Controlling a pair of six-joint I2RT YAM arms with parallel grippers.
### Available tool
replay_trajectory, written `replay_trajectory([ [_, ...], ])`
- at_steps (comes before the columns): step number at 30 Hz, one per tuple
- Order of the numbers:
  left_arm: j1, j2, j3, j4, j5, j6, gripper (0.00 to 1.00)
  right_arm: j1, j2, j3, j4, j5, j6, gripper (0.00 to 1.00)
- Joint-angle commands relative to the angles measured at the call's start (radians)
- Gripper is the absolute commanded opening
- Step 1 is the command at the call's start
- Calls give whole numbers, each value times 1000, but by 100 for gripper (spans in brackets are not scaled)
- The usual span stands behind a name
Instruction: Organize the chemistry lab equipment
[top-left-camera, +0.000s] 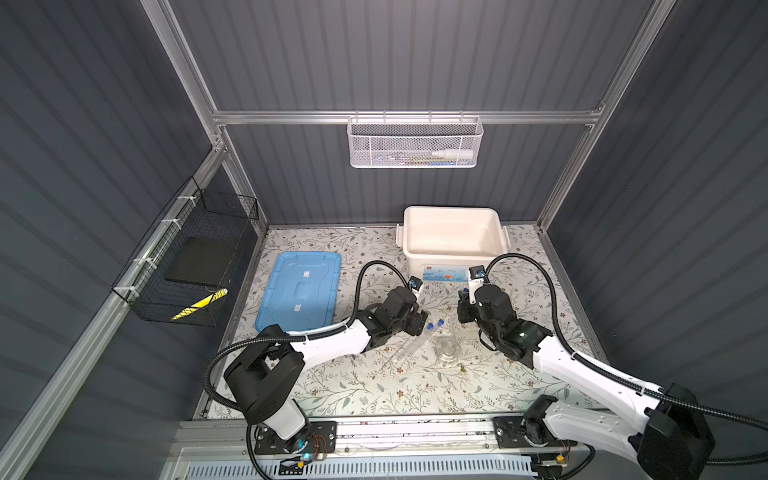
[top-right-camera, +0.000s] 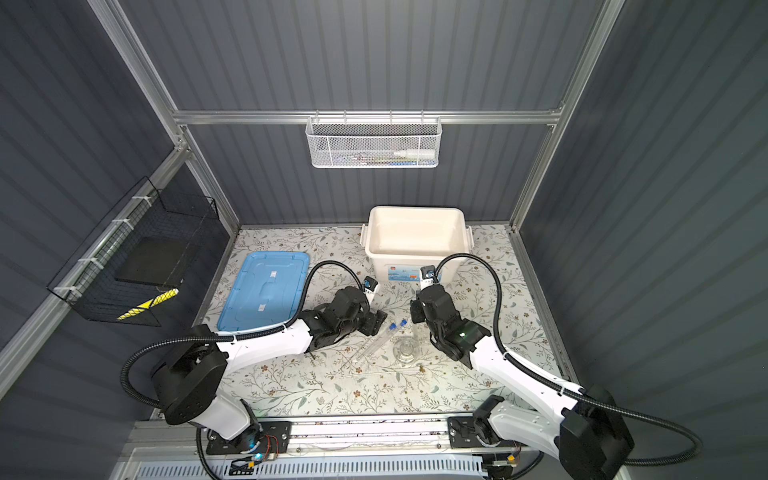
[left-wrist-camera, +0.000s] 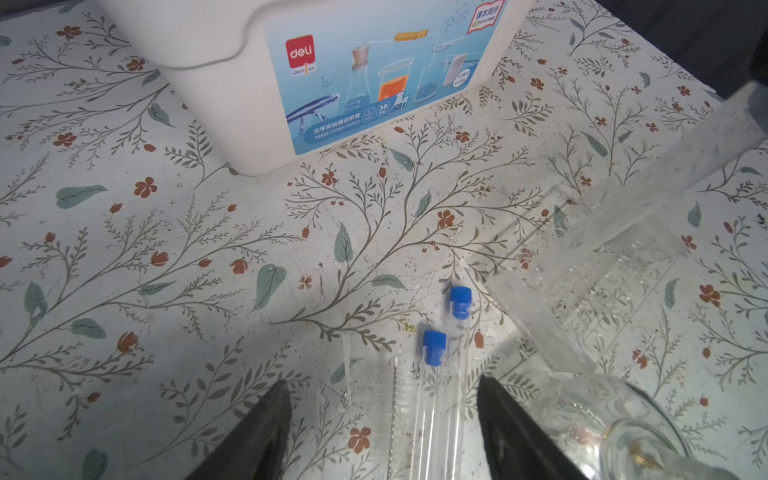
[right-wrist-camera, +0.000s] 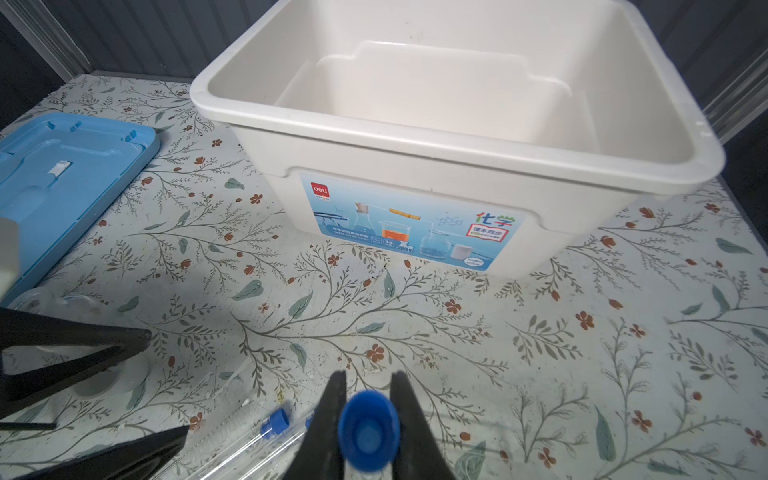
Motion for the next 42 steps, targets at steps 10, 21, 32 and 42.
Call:
replay_trajectory([
  [10, 2, -7, -11, 12, 22, -12, 73, 10, 21, -26, 67, 37, -10, 13],
  [21, 2, -10, -17, 14, 23, -12, 73, 30, 21, -61, 122, 80, -41, 13],
  [32, 2, -8, -20, 17, 24, -12, 73, 34, 52, -98, 162, 147, -46, 13],
  [42, 2, -11, -27, 15, 27, -15, 72, 34, 49, -127, 188, 163, -34, 14],
])
